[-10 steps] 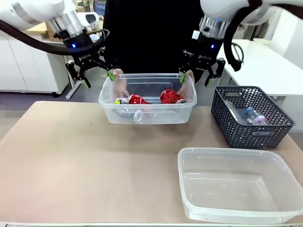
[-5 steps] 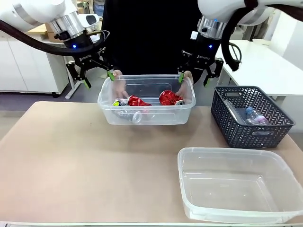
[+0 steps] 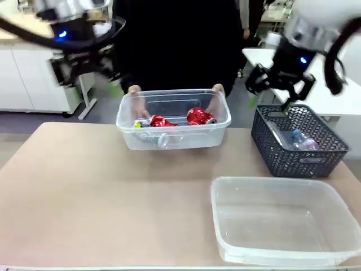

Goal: Sort the waste into each basket.
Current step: Pick up the Organizing box on the right side of the table and lift it.

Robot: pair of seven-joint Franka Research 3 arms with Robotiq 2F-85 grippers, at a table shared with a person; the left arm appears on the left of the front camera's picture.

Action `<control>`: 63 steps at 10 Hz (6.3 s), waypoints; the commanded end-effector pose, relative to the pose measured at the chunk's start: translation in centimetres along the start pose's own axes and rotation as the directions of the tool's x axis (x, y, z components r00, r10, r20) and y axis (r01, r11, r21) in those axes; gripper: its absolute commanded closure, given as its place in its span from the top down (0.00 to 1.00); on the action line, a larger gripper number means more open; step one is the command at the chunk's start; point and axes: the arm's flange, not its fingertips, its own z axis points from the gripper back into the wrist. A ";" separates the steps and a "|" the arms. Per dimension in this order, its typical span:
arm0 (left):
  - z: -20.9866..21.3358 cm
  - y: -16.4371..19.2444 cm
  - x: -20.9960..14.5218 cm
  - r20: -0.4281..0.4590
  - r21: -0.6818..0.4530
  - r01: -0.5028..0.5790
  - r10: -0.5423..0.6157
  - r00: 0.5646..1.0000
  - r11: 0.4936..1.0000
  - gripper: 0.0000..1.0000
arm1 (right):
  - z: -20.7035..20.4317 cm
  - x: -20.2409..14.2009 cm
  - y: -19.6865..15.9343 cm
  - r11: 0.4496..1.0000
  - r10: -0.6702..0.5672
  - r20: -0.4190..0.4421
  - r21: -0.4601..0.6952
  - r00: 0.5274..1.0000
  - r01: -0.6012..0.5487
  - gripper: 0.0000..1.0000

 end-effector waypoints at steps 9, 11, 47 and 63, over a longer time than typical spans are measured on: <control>-7.6 -10.5 -5.4 -0.014 -0.094 -0.251 0.251 0.968 0.963 1.00 | -4.7 -9.2 -14.0 0.979 0.022 -0.118 -0.199 0.993 -0.045 1.00; -12.6 -18.1 -5.1 0.066 -0.036 -0.245 0.247 0.967 0.969 1.00 | -7.4 -12.1 -20.7 0.964 0.079 -0.260 -0.226 0.962 -0.140 1.00; -18.2 -20.0 -11.4 -0.058 -0.035 -0.070 0.068 0.996 0.997 0.00 | -10.2 -11.7 -18.2 0.979 0.159 -0.685 0.018 0.711 -0.202 0.00; -11.5 -9.9 -6.3 -0.067 0.073 0.003 0.002 0.998 0.997 0.06 | -3.1 -2.1 -0.7 0.948 0.273 -0.602 0.302 0.750 -0.102 0.05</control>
